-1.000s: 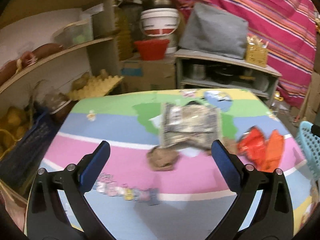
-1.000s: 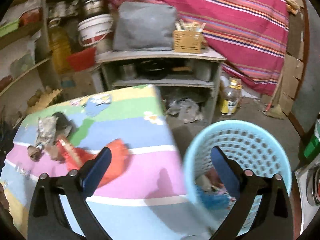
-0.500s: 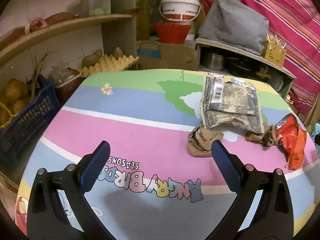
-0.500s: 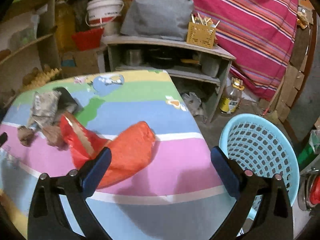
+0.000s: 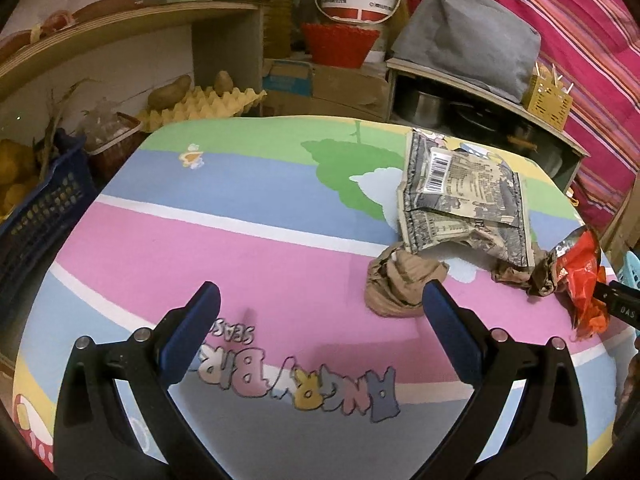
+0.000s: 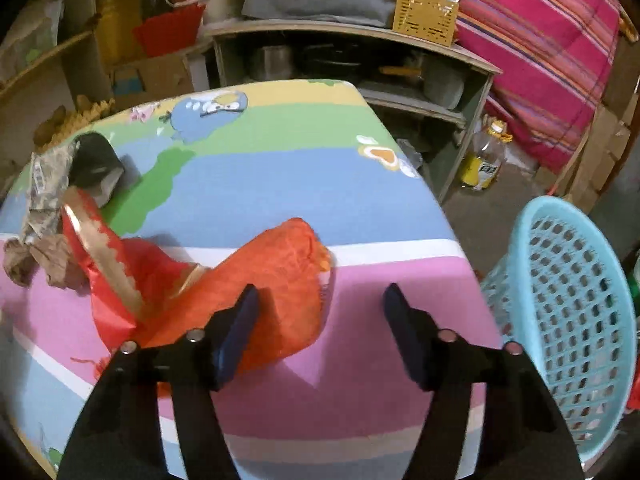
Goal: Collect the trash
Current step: 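Move the right tool to the orange wrapper and close on it, then grasp the crumpled brown paper with the left tool while the right tool lifts the orange wrapper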
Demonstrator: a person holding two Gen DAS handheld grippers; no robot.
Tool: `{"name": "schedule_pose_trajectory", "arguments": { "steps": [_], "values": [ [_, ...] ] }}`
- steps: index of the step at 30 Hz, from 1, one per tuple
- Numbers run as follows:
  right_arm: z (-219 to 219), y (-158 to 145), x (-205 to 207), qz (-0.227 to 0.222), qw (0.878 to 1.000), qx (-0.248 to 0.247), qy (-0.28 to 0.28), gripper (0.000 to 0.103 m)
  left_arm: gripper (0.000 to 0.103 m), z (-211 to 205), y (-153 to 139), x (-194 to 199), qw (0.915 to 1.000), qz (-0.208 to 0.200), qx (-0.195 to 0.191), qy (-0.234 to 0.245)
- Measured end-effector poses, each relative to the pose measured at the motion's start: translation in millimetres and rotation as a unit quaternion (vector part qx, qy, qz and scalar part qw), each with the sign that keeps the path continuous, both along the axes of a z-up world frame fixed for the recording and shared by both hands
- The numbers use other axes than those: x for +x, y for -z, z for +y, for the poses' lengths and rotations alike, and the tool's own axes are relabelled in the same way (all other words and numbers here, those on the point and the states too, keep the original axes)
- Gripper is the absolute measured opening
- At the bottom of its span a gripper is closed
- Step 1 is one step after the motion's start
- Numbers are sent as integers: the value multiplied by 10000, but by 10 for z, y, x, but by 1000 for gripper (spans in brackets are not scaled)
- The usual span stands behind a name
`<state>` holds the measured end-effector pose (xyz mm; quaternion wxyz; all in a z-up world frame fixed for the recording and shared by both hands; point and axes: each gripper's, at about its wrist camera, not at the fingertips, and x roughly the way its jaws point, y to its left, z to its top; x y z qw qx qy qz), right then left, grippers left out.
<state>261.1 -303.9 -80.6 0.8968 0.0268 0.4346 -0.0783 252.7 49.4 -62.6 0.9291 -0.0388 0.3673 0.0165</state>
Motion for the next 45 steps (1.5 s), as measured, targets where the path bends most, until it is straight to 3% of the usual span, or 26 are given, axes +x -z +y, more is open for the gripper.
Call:
{"name": "schedule_pose_trajectory", "arguments": {
  "steps": [2,6,7,13,18,20,21,28,36,45],
  "values": [
    [29,-8,19,-6,10000,14,-95,41,98,-62,4,52,9999,37,24,94],
    [114,-21,27,-24,9995,-90,-292,20,98,-191,26,138,9992,145,40,380],
    [124,-23,26,-22,9994,-97,-344,9,98,-219,35,156,9990,165,79,412],
    [62,-81,-33,-160,9991,100,-383,5,94,-291,115,264,9969,426,-13,658],
    [6,-231,-152,-445,9983,78,-377,5,68,-270,177,333,9951,594,-241,759],
    [-24,-285,-202,-535,9978,109,-380,5,50,-263,188,340,9942,615,-340,810],
    [-44,-317,-232,-586,9974,148,-385,5,46,-263,190,339,9940,619,-365,820],
    [-162,-441,-364,-816,9954,325,-385,5,45,-285,98,154,9967,459,-24,669],
    [-296,-621,-514,-1107,9915,564,-382,3,45,-312,-341,-247,9983,-33,334,473],
    [-478,-777,-731,-1306,9890,611,-340,3,45,-353,-825,-541,9973,-553,268,411]
  ]
}}
